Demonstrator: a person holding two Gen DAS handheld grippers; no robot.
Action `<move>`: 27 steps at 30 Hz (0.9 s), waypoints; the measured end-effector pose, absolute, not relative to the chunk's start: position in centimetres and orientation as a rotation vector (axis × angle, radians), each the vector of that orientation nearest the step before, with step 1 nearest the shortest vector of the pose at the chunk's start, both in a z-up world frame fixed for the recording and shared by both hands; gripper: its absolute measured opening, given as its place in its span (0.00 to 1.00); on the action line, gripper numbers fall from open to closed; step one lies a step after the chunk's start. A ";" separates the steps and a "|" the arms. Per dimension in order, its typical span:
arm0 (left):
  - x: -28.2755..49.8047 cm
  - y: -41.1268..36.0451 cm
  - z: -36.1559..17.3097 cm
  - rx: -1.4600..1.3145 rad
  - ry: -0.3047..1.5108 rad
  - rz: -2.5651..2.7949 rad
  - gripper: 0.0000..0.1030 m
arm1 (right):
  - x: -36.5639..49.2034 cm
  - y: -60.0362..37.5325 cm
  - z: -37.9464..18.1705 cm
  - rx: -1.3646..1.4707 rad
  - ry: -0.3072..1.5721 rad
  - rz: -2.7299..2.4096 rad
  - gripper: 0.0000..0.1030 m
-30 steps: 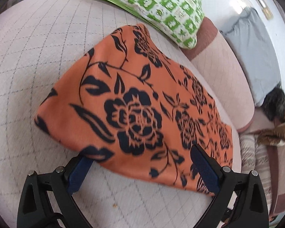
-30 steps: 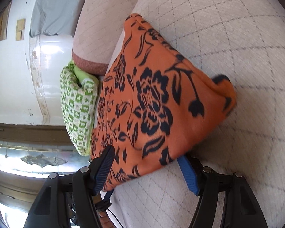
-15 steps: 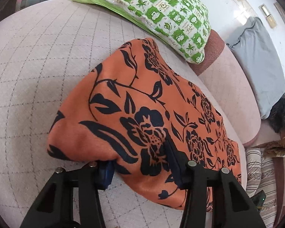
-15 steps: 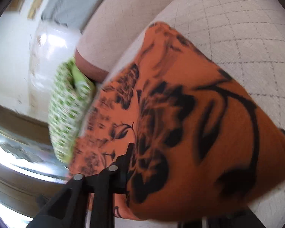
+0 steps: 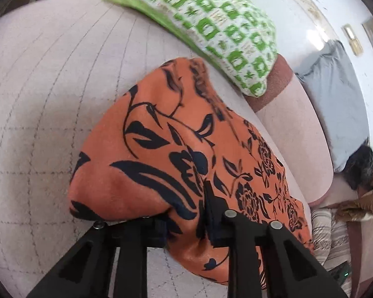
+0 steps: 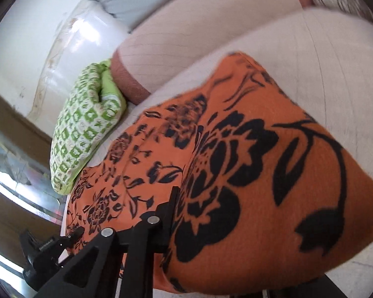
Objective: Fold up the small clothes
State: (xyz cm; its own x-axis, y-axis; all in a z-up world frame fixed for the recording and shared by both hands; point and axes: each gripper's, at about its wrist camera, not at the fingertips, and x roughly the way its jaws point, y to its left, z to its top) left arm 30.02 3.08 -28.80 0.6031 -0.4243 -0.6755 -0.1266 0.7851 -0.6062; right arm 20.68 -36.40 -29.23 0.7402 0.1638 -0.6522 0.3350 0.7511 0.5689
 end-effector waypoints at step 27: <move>20.9 2.5 -25.9 -0.385 0.946 -0.119 0.36 | 12.0 -43.1 -31.9 1.150 0.919 -0.068 0.39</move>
